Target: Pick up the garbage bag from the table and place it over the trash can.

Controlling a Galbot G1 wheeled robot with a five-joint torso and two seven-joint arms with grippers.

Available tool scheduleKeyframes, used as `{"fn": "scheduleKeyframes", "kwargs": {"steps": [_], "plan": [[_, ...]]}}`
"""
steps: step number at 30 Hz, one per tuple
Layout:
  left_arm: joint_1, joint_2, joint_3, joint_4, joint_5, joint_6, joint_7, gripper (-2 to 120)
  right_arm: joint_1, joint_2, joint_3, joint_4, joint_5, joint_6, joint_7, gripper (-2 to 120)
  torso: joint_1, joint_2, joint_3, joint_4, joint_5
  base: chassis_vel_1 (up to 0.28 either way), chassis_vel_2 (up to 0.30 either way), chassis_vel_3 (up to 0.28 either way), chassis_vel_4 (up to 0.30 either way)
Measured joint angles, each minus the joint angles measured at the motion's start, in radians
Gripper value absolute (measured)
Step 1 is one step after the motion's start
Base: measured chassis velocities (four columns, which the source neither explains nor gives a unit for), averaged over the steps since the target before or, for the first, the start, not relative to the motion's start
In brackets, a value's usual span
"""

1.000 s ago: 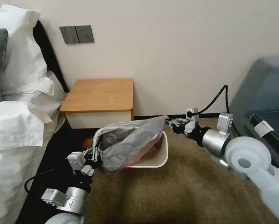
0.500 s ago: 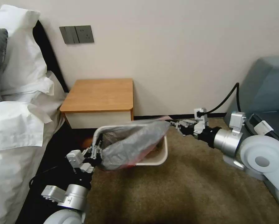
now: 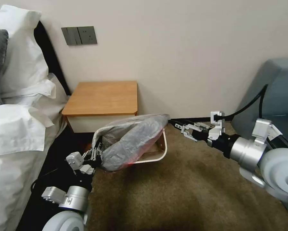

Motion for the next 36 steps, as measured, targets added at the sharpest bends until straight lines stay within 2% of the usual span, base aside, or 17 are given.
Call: {"fn": "scheduleKeyframes", "kwargs": {"steps": [1,3,5,6,7,10,17,19,23,28,31,36], "plan": [[0.000,0.000,0.000,0.000,0.000,0.000,0.000,9,0.000,0.000,0.000,0.000,0.000,0.000,0.000,75,0.000,0.000,0.000,0.0000,0.0000,0.000,0.000,0.000,0.000],[0.000,0.001,-0.001,-0.001,-0.002,0.001,-0.006,9,-0.007,0.012,0.000,0.036,0.040,0.007,0.060,85,0.000,0.000,0.000,-0.0001,0.0000,0.000,0.000,0.000,0.000],[0.001,0.002,-0.001,-0.007,-0.001,0.001,-0.010,9,0.005,0.023,-0.007,0.045,0.126,0.030,0.128,95,0.000,0.000,0.000,-0.0001,0.0001,0.000,0.000,0.000,0.000],[0.001,0.002,-0.001,-0.007,-0.001,0.001,-0.010,9,0.005,0.023,-0.007,0.045,0.126,0.030,0.128,95,0.000,0.000,0.000,-0.0001,0.0001,0.000,0.000,0.000,0.000],[0.002,0.003,-0.001,-0.011,0.003,0.001,-0.013,9,0.014,0.027,-0.016,0.047,0.189,0.055,0.160,98,0.000,0.000,0.000,0.0000,0.0002,0.000,0.000,0.000,0.000],[0.003,0.004,-0.001,-0.020,0.042,-0.009,-0.027,9,0.040,0.046,-0.049,0.047,0.415,0.124,0.263,100,0.000,0.000,0.000,0.0002,-0.0001,0.000,0.000,0.000,0.000],[-0.007,0.008,0.000,-0.020,0.149,-0.047,-0.047,9,0.064,0.101,-0.113,0.046,0.545,0.175,0.394,100,0.000,0.000,0.000,0.0000,0.0001,0.000,0.000,0.000,0.000],[-0.008,0.010,0.000,-0.020,0.161,-0.051,-0.048,9,0.068,0.106,-0.126,0.046,0.553,0.176,0.401,100,0.000,0.000,0.000,0.0001,0.0000,0.000,0.000,0.000,0.000],[-0.017,0.012,0.002,-0.022,0.204,-0.059,-0.048,9,0.089,0.154,-0.260,0.043,0.475,0.175,0.410,100,0.000,0.000,0.000,0.0000,-0.0001,0.000,0.000,0.000,0.000],[-0.013,0.012,0.004,-0.024,0.228,-0.066,-0.044,9,0.115,0.200,-0.352,0.043,0.406,0.174,0.410,100,0.000,0.000,0.000,0.0000,-0.0001,0.000,0.000,0.000,0.000],[-0.007,0.011,0.004,-0.031,0.233,-0.068,-0.041,9,0.138,0.233,-0.402,0.042,0.367,0.175,0.410,100,0.000,0.000,0.000,0.0000,0.0000,0.000,0.000,0.000,0.000],[-0.001,0.009,0.004,-0.040,0.235,-0.069,-0.038,9,0.153,0.246,-0.436,0.042,0.320,0.175,0.408,100,0.000,0.000,0.000,0.0001,0.0000,0.000,0.000,0.000,0.000]]}}
